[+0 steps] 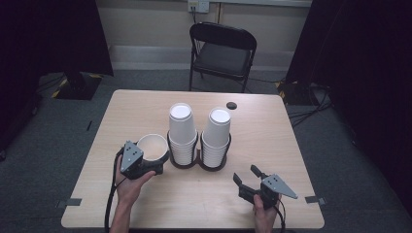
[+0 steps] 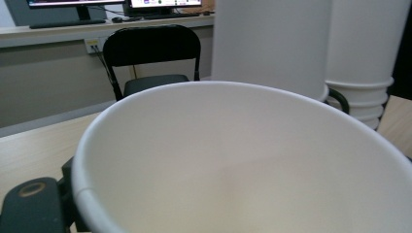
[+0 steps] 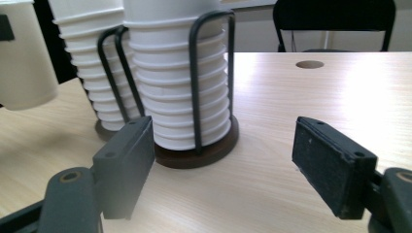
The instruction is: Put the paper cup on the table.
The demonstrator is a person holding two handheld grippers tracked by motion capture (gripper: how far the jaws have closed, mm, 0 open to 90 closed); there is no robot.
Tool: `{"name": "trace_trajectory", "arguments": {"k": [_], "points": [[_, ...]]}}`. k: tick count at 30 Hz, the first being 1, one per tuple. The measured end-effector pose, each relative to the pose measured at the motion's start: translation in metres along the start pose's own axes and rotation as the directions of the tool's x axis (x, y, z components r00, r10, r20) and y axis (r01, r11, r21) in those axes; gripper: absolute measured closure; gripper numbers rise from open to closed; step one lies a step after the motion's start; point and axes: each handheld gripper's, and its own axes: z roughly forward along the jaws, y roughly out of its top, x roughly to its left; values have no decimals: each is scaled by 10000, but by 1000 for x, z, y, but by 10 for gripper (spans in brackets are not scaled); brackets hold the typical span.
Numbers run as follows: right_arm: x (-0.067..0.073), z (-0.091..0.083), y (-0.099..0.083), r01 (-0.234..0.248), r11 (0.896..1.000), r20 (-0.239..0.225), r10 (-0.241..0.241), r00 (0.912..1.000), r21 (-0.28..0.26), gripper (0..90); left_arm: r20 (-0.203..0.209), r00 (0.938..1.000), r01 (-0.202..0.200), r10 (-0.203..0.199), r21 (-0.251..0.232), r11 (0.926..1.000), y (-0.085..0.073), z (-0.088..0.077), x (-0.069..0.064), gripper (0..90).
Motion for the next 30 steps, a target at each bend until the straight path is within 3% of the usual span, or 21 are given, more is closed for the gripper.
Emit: {"name": "trace_trajectory", "arguments": {"k": [5, 7, 13, 18, 22, 26, 30], "points": [[-2, 2, -4, 38, 10000, 207, -39, 9998, 13, 226, -417, 9989, 191, -195, -84, 9998, 4, 5, 14, 95], [-1, 2, -5, 59, 10000, 220, -59, 9997, 33, 226, -319, 9987, 399, -399, 7, 9992, 6, 7, 20, 95], [-1, 2, -9, 161, 9998, 256, -159, 9995, -81, 226, -682, 9956, 643, -645, -50, 9979, 8, 14, 31, 94], [1, 4, -9, 268, 9996, 357, -271, 9990, 80, 224, -950, 9946, 401, -407, -85, 9992, 9, 30, 37, 94], [-1, 4, -9, 114, 9999, 217, -114, 9997, 26, 217, -986, 9925, 723, -724, -42, 9974, 6, 42, 46, 92], [0, 4, -9, 196, 9997, 198, -198, 9996, 110, 214, -1234, 9903, 671, -643, 194, 9976, 3, 52, 54, 89], [0, 4, -8, 219, 9997, 196, -221, 9996, 117, 213, -1121, 9896, 933, -903, 224, 9954, -3, 62, 60, 84]]}}
